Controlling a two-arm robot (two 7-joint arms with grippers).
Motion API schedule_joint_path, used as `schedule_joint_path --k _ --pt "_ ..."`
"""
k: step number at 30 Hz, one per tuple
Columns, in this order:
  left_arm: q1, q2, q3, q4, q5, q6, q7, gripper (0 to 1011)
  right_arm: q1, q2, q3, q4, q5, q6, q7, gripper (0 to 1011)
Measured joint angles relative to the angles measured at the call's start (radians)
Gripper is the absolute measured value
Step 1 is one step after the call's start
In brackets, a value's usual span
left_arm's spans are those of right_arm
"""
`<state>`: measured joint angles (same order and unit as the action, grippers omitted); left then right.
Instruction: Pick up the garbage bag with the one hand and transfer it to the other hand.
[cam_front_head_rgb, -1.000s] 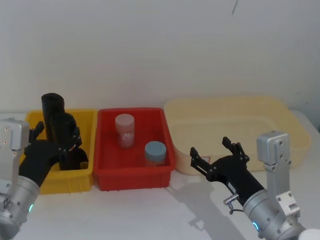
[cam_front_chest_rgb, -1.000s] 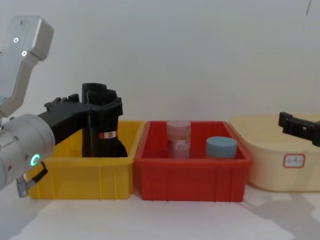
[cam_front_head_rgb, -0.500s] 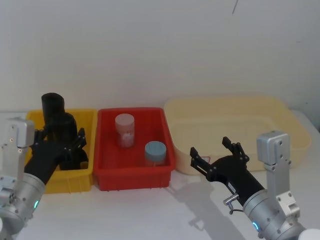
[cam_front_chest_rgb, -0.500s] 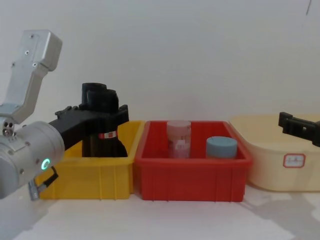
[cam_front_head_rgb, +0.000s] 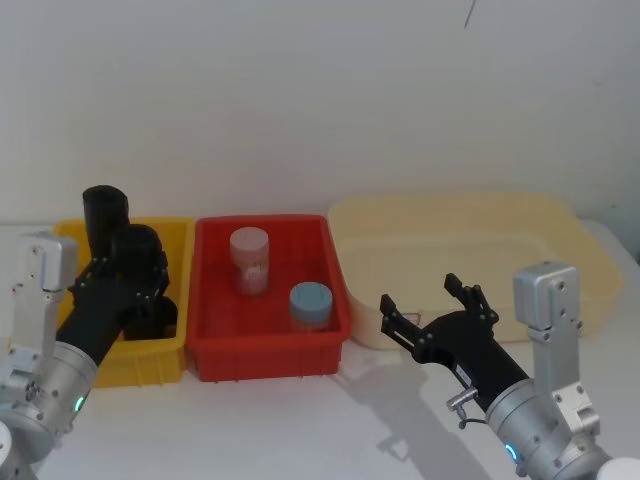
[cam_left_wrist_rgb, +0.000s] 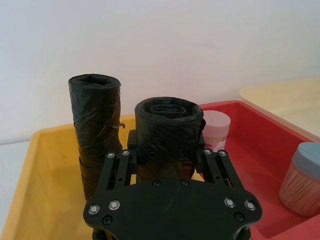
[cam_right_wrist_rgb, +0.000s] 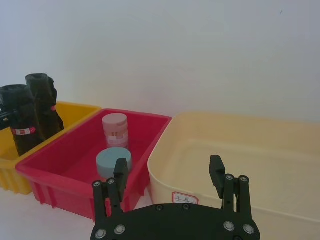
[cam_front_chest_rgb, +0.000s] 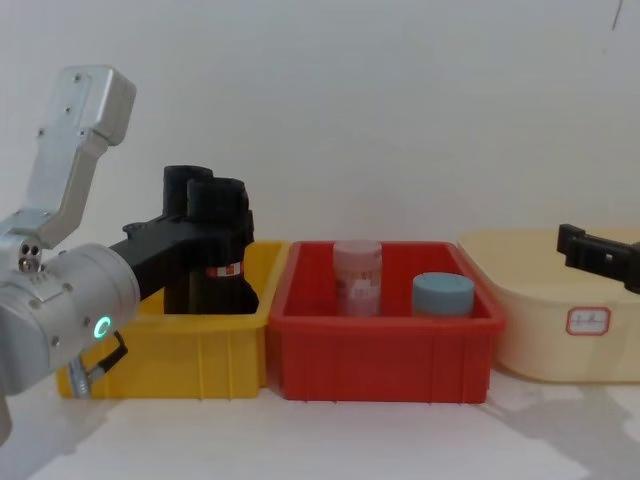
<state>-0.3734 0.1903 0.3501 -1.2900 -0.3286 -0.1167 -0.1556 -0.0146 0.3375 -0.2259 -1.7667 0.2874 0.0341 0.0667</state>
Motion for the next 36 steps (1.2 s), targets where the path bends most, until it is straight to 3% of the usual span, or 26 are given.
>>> schedule_joint_path --k 10,19,28,36 --pt "0.003 0.009 -0.009 -0.06 0.026 0.012 0.01 519 0.0 0.0 0.0 0.0 0.0 0.0 0.0 1000" --pt "-0.016 0.037 -0.01 -0.161 0.064 0.075 0.017 473 0.0 0.0 0.0 0.0 0.0 0.0 0.0 1000" --pt "-0.076 0.055 0.009 -0.227 0.078 0.137 -0.045 446 0.0 0.0 0.0 0.0 0.0 0.0 0.0 1000" --pt "-0.131 0.043 0.035 -0.227 0.069 0.158 -0.113 446 0.0 0.0 0.0 0.0 0.0 0.0 0.0 1001"
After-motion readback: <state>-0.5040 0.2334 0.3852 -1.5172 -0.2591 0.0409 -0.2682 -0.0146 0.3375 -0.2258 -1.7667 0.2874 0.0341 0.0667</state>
